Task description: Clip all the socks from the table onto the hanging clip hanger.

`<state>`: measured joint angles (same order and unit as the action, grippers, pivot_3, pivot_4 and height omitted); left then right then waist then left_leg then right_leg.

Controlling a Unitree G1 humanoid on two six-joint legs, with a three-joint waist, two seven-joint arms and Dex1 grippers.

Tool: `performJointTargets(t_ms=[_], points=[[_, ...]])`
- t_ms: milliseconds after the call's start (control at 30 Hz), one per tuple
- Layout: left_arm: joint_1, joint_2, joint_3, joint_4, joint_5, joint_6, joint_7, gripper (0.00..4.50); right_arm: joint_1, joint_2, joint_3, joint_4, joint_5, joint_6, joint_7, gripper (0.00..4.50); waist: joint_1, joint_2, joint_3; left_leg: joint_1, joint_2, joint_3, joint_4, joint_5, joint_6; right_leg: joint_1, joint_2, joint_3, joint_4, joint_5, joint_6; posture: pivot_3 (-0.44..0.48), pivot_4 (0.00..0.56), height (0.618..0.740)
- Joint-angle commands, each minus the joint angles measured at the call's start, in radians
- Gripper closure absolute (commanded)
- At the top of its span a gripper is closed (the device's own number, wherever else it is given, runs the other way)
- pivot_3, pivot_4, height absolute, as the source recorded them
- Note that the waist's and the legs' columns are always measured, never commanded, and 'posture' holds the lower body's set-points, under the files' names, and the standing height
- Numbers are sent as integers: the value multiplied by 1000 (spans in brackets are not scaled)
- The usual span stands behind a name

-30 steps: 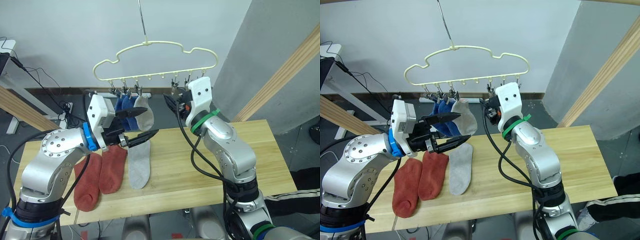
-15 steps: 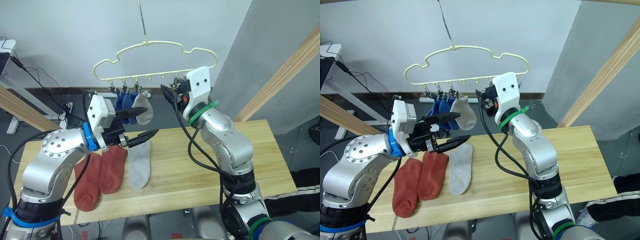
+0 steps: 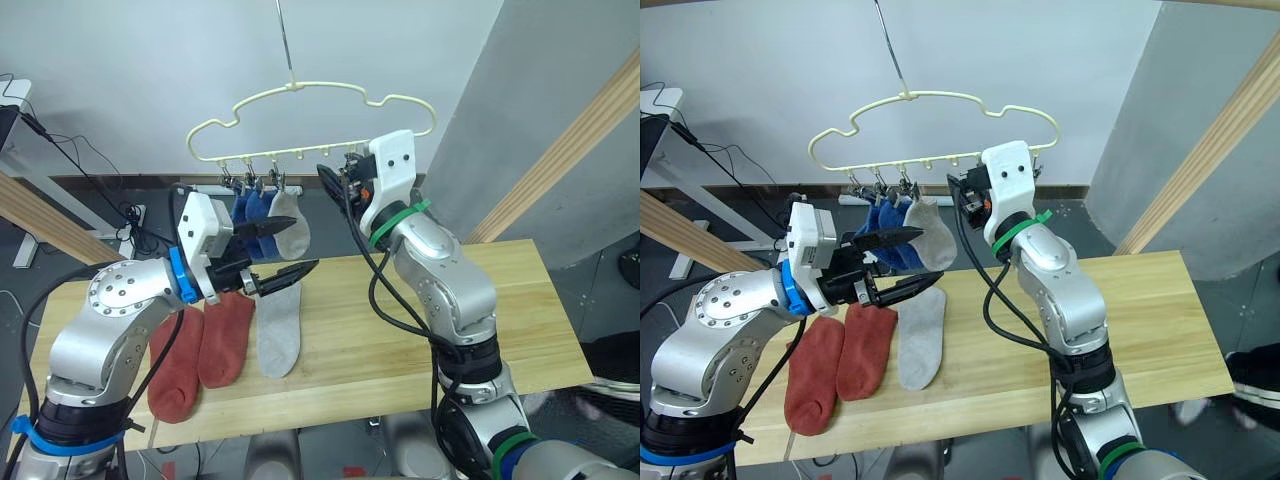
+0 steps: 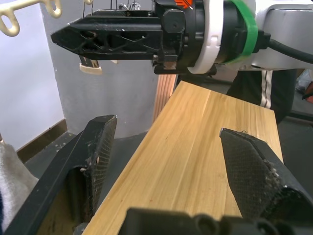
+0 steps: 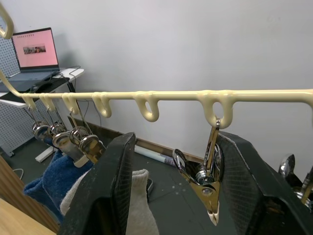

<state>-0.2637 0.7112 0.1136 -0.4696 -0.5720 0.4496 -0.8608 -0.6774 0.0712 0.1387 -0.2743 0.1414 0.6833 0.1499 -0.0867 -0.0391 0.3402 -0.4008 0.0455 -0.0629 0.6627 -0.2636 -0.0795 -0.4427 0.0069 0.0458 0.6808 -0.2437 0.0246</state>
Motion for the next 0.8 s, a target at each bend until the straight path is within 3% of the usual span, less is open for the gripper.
performJointTargets(t_ms=[33, 600, 700, 800], points=[[4, -6, 0, -30, -2, -15, 3, 771, -17, 18, -9, -18, 12, -29, -9, 1954, 0, 0, 0, 0, 0, 0, 0, 0, 0, 0, 0, 0, 0, 0, 0, -125, 274, 740], [5, -12, -6, -34, -1, -8, 11, 771, -11, 17, -15, -6, 6, -31, -28, 1954, 0, 0, 0, 0, 0, 0, 0, 0, 0, 0, 0, 0, 0, 0, 0, -122, 272, 740], [9, -12, -7, -38, -8, -2, 14, 771, -13, 16, -20, -5, 8, -31, -28, 2540, 0, 0, 0, 0, 0, 0, 0, 0, 0, 0, 0, 0, 0, 0, 0, -122, 272, 740], [19, -13, -3, -48, -13, 7, 27, 771, -14, 18, -22, -7, 8, -31, -29, 3588, 0, 0, 0, 0, 0, 0, 0, 0, 0, 0, 0, 0, 0, 0, 0, -124, 274, 740]])
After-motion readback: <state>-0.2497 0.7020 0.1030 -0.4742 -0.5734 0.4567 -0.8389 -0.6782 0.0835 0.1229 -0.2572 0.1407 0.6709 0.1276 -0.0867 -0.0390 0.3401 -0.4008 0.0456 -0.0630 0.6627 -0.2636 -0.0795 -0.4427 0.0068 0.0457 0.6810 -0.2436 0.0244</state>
